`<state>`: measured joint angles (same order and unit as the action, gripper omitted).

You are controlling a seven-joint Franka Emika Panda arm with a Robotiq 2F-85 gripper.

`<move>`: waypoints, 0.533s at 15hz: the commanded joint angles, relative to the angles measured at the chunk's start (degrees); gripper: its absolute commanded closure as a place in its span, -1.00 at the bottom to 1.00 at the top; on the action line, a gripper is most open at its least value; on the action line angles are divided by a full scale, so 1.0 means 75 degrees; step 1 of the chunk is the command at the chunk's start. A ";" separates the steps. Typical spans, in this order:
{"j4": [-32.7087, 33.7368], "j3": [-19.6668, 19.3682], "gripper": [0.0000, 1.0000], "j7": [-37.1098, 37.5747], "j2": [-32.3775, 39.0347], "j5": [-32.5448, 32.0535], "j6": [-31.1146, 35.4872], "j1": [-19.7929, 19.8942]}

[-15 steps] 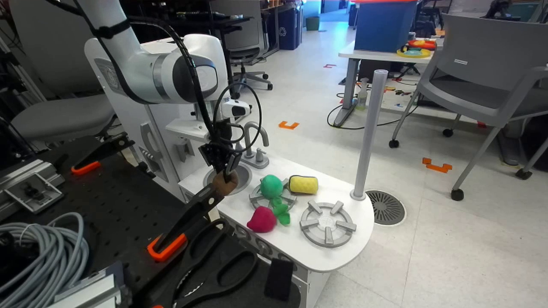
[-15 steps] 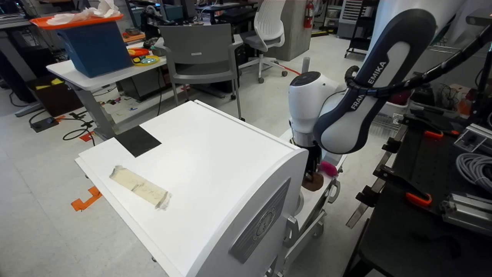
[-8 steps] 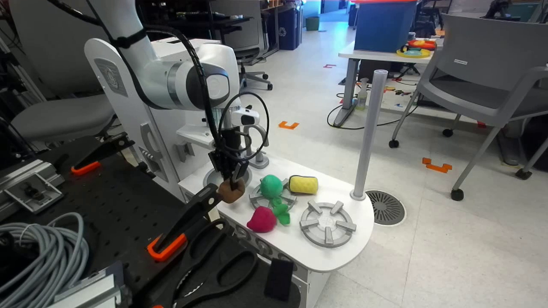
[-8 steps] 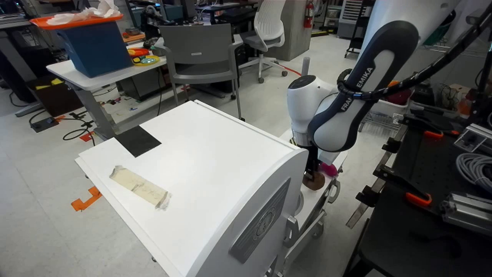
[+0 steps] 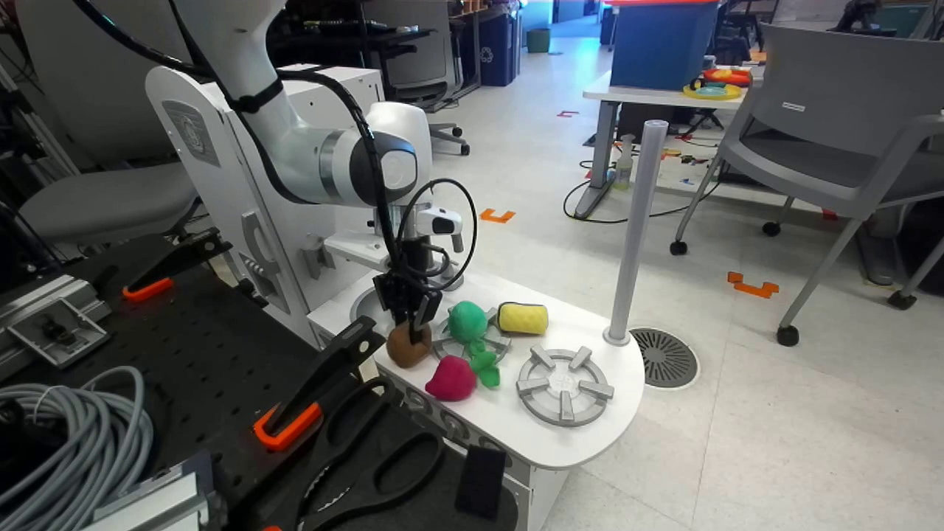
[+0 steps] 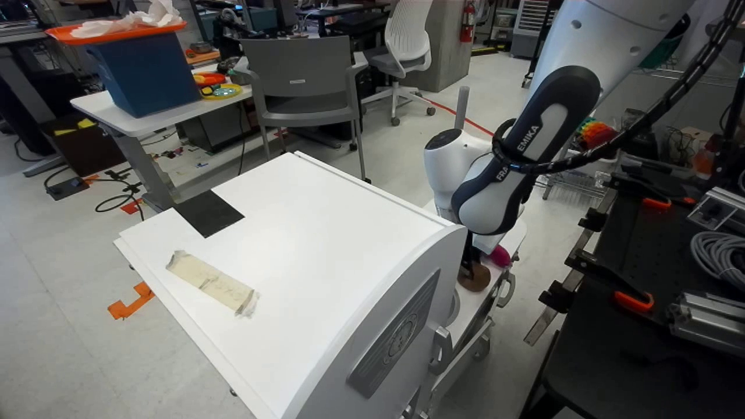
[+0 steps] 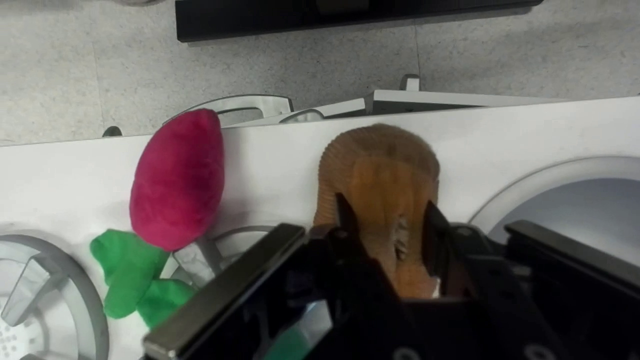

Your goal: Remove the brown sponge from the sink

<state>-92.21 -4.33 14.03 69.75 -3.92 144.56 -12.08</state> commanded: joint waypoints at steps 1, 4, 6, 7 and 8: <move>0.0535 -0.0112 -0.27 -0.0036 0.0362 -0.0082 -0.0385 -0.0042; 0.0385 -0.0077 -0.72 -0.0211 0.0192 -0.0163 -0.0454 -0.0009; 0.0092 -0.0048 -1.00 -0.0342 -0.0071 -0.0175 -0.0402 0.0024; -0.0064 -0.0032 -1.00 -0.0455 -0.0191 -0.0206 -0.0262 0.0044; -0.0248 -0.0058 -1.00 -0.0522 -0.0340 -0.0252 -0.0136 0.0025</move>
<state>-90.78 -4.48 12.10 70.37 -4.36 142.71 -12.05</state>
